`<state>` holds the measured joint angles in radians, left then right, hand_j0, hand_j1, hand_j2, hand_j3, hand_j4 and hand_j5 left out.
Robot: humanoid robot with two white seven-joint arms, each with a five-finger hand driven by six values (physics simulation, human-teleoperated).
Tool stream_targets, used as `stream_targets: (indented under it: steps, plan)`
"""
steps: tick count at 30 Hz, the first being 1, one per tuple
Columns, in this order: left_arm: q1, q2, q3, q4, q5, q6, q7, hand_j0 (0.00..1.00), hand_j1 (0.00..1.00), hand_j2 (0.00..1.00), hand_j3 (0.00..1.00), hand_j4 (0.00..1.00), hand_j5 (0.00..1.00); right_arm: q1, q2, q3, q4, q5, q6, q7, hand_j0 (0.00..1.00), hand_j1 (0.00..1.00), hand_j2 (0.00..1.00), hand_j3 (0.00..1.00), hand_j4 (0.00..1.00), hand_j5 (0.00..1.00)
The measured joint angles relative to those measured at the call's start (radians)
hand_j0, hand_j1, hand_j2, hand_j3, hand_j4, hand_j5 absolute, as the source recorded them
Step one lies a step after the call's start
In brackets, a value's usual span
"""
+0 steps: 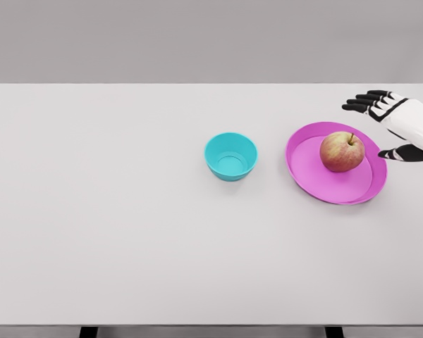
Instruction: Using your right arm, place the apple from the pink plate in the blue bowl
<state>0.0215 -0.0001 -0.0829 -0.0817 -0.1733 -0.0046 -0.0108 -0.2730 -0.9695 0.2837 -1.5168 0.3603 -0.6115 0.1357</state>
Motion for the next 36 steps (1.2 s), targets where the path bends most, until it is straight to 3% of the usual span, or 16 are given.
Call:
stream_targets:
  steps: [3,8,14,18,19,24,31,36]
  plan:
    - [0.000,0.000,0.000,0.000,0.000,0.000,0.000,1.00,1.00,1.00,1.00,1.00,1.00,0.000,0.001,-0.002,0.005,-0.001,0.000,0.000,1.00,1.00,1.00,1.00,1.00,1.00]
    - [0.000,0.000,0.000,0.000,0.000,0.000,0.000,1.00,1.00,1.00,1.00,1.00,1.00,-0.011,0.010,-0.007,0.104,0.000,0.000,0.024,1.00,1.00,1.00,1.00,1.00,1.00]
    - [0.000,0.000,0.000,0.000,0.000,0.000,0.000,1.00,1.00,1.00,1.00,1.00,1.00,-0.106,0.028,-0.014,0.132,0.000,-0.001,0.322,1.00,1.00,1.00,1.00,1.00,1.00]
    - [0.000,0.000,0.000,0.000,0.000,0.000,0.000,1.00,1.00,1.00,1.00,1.00,1.00,-0.153,0.044,0.027,0.138,0.005,0.010,0.413,1.00,1.00,1.00,1.00,1.00,1.00]
    - [0.000,0.000,0.000,0.000,0.000,0.000,0.000,1.00,1.00,1.00,1.00,1.00,1.00,-0.195,0.053,0.044,0.141,0.005,0.013,0.431,1.00,1.00,1.00,1.00,1.00,1.00]
    - [0.000,0.000,0.000,0.000,0.000,0.000,0.000,1.00,1.00,1.00,1.00,1.00,1.00,-0.314,0.092,0.117,0.183,0.005,0.020,0.467,1.00,1.00,1.00,1.00,1.00,1.00]
    - [0.000,0.000,0.000,0.000,0.000,0.000,0.000,1.00,1.00,1.00,1.00,1.00,1.00,-0.380,0.138,0.206,0.274,0.006,0.020,0.475,1.00,1.00,1.00,1.00,1.00,1.00]
    - [0.000,0.000,0.000,0.000,0.000,0.000,0.000,1.00,1.00,1.00,1.00,1.00,1.00,-0.382,0.155,0.253,0.310,0.007,0.019,0.475,1.00,1.00,1.00,1.00,1.00,1.00]
